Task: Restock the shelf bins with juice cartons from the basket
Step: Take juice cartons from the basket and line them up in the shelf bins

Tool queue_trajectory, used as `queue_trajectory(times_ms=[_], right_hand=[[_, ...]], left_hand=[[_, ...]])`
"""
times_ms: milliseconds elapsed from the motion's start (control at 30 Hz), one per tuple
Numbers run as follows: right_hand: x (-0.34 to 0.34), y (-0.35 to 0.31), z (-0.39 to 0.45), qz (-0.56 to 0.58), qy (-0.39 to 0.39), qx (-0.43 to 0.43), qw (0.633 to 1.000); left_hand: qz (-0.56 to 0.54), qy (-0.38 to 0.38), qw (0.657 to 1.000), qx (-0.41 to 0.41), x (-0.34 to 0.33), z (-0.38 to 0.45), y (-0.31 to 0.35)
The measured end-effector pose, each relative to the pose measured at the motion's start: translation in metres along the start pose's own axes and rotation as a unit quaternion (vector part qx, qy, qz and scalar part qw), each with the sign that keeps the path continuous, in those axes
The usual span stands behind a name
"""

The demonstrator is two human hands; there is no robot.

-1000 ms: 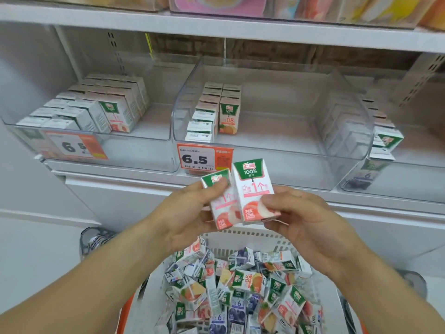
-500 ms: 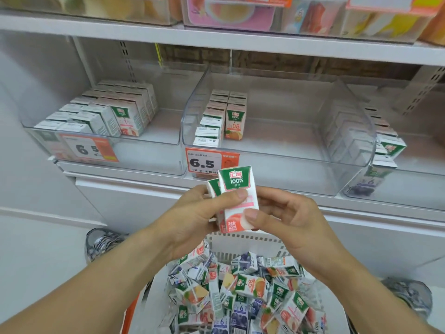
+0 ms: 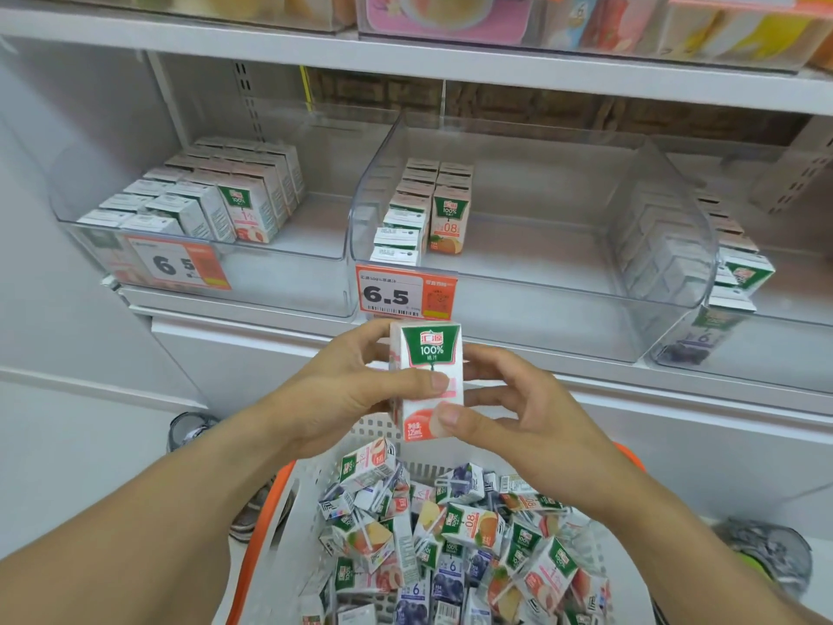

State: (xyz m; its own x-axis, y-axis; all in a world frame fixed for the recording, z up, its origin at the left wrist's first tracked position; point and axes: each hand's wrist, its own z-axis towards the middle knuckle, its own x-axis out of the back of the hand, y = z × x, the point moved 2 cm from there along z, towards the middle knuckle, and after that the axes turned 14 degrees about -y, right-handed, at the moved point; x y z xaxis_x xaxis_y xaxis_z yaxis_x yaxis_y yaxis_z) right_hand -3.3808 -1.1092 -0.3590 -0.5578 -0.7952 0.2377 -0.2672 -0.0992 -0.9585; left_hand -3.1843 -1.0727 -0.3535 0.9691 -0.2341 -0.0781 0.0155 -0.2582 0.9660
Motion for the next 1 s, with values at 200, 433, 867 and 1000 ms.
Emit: queue_trajectory(times_ms=[200, 433, 867, 1000], right_hand=[[-0.006, -0.008, 0.007, 0.045, -0.100, 0.026, 0.994], [-0.047, -0.003, 0.027, 0.061, -0.001, 0.036, 0.997], [-0.078, -0.091, 0.110, 0.070, 0.134, 0.230, 0.962], [-0.067, -0.135, 0.157, -0.002, 0.158, 0.282, 0.946]], left_hand=[[0.189, -0.126, 0.974, 0.002, 0.019, -0.021, 0.005], [0.236, -0.130, 0.963, -0.009, 0.040, -0.044, 0.000], [-0.107, 0.074, 0.971, -0.201, 0.124, -0.092, 0.014], [0.011, 0.315, 0.928, -0.200, 0.176, -0.094, 0.000]])
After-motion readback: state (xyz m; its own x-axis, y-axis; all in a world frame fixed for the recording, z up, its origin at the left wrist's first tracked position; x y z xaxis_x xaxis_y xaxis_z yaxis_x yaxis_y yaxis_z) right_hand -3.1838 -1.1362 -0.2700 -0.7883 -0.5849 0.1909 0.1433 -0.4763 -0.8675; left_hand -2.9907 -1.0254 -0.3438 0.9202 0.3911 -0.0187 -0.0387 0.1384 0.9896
